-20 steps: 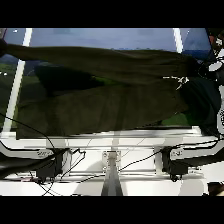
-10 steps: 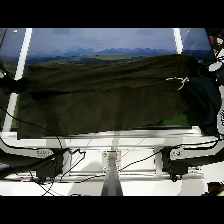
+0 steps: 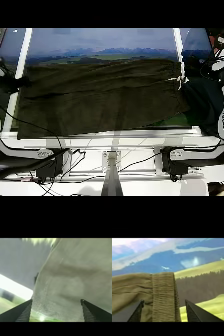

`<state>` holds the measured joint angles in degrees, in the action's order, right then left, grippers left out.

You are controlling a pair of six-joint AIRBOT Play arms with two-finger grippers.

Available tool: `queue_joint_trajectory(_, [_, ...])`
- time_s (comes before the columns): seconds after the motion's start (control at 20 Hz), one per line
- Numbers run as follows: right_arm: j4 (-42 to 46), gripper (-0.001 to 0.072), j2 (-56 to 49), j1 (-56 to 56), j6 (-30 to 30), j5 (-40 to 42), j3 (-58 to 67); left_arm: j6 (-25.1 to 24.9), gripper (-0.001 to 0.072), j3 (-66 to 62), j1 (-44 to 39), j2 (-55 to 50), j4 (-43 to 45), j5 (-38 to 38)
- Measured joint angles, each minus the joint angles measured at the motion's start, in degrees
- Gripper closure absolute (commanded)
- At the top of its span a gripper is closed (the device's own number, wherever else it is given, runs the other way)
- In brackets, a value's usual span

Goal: Fold the clothes and pants, and hang the long-sleeved shirts on hangers.

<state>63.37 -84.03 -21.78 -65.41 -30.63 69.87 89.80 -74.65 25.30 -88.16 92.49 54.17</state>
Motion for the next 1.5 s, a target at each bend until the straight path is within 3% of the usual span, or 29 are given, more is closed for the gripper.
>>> queue_joint_trajectory(0.05, [0.39, 0.0184, 1.90, 0.00, 0.00, -0.83, 0.00, -0.07, 0.0018, -0.63, -0.17, 1.81, 0.02, 0.13])
queue_joint_trajectory(0.1, [1.44, 0.0313, 4.22, 0.00, 0.00, -2.14, 0.00, -0.22, 0.0086, -1.18, -0.35, 4.15, 0.04, 0.79])
queue_joint_trajectory(0.15, [2.97, 0.0516, 6.60, 0.00, 0.00, -3.80, 0.00, -0.26, 0.0274, -1.62, -0.46, 6.64, 0.04, 1.44])
queue_joint_trajectory(0.2, [5.03, 0.0673, 8.96, -0.04, -0.02, -6.08, 0.00, -0.42, 0.0442, -1.88, -0.57, 8.92, 0.09, 2.49])
queue_joint_trajectory(0.25, [7.21, 0.0685, 10.95, -0.09, -0.11, -8.66, 0.00, -0.44, 0.0599, -2.08, -0.68, 11.26, 0.07, 4.24])
queue_joint_trajectory(0.3, [9.27, 0.0685, 12.79, -0.28, -0.11, -11.76, 0.00, -0.48, 0.0682, -2.19, -0.81, 13.42, 0.02, 5.92])
queue_joint_trajectory(0.6, [16.15, 0.0686, 20.26, -6.45, -4.09, -34.84, -2.80, -4.20, 0.0683, -2.21, -2.36, 21.73, -6.03, 11.82])
queue_joint_trajectory(0.8, [17.16, 0.0686, 28.83, -14.56, -4.96, -41.40, -14.99, -7.58, 0.0684, -2.12, -5.05, 23.63, -10.73, 12.55])
queue_joint_trajectory(0.85, [16.87, 0.0662, 31.43, -16.83, -5.20, -41.48, -19.30, -7.98, 0.0683, -2.12, -5.66, 23.85, -11.43, 12.50])
queue_joint_trajectory(0.95, [14.16, 0.0174, 35.82, -20.52, -6.60, -40.04, -27.45, -8.70, 0.0684, -2.12, -6.49, 24.06, -12.13, 11.96])
queue_joint_trajectory(1.2, [5.60, 0.0158, 39.19, -24.28, -14.91, -31.87, -40.30, -9.09, 0.0683, -2.12, -7.21, 24.24, -11.39, 10.10])
queue_joint_trajectory(1.5, [-4.04, 0.0162, 33.29, -25.05, -19.06, -18.84, -43.95, -9.25, 0.0683, -1.75, -5.46, 23.82, -0.96, 9.25])
